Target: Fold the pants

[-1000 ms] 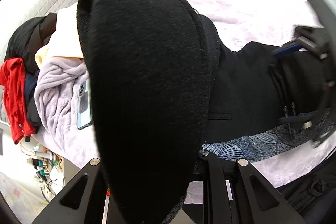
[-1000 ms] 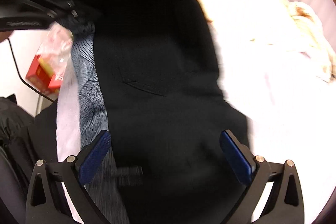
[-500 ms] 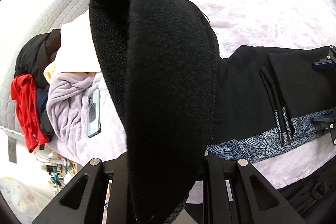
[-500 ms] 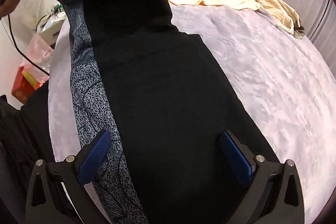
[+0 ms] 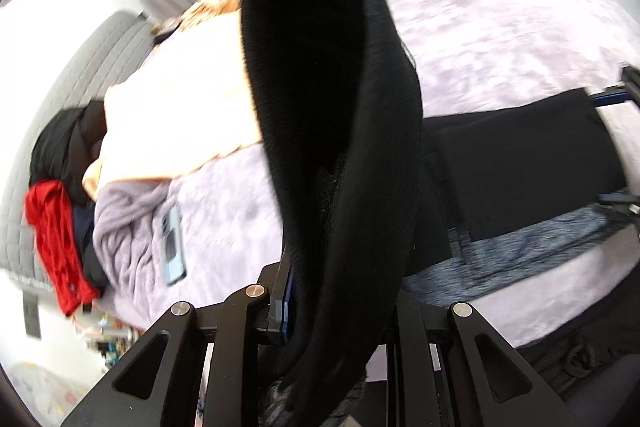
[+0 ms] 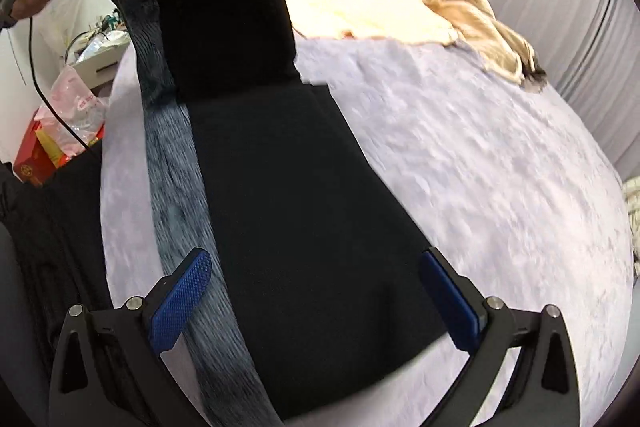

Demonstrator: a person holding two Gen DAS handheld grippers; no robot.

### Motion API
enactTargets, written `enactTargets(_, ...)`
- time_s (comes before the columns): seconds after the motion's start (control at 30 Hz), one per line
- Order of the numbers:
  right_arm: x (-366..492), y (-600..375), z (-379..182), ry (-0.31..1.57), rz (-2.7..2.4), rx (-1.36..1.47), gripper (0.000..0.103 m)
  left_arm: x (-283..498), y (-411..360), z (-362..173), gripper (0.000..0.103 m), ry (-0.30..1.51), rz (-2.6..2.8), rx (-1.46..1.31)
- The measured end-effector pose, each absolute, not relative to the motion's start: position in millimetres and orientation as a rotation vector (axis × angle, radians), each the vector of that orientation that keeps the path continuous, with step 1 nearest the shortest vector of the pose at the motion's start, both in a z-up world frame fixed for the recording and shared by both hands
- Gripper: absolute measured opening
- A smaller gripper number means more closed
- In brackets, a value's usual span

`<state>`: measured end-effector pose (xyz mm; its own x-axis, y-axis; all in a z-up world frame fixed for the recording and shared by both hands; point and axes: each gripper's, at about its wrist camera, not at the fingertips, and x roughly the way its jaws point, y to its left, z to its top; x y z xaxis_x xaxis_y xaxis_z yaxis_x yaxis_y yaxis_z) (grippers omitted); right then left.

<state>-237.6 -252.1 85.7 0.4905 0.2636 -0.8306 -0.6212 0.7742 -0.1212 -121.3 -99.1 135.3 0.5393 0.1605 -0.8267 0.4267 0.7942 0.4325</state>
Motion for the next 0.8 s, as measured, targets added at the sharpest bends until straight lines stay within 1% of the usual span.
enactTargets(0.1, -238, -266, 67, 0.967, 0.526, -0.414, 0.103, -126, -106, 151, 0.022, 0.985, -0.205, 0.695)
enactTargets(0.3, -254, -271, 86, 0.896, 0.472, -0.377, 0.103, -121, -110, 172, 0.021, 1.028, -0.234, 0.642)
enactTargets(0.53, -280, -280, 98, 0.854, 0.403, -0.408, 0.103, -156, -153, 222, 0.021, 0.931, -0.364, 0.662)
enactTargets(0.57, -282, -283, 99, 0.851, 0.392, -0.4, 0.103, -154, -146, 222, 0.021, 0.926, -0.394, 0.669)
enactTargets(0.63, -287, -290, 101, 0.847, 0.37, -0.382, 0.103, -161, -163, 216, 0.021, 0.919, -0.438, 0.706)
enactTargets(0.8, -294, -306, 96, 0.863, 0.314, -0.331, 0.103, -164, -209, 165, 0.021, 0.992, -0.54, 0.764)
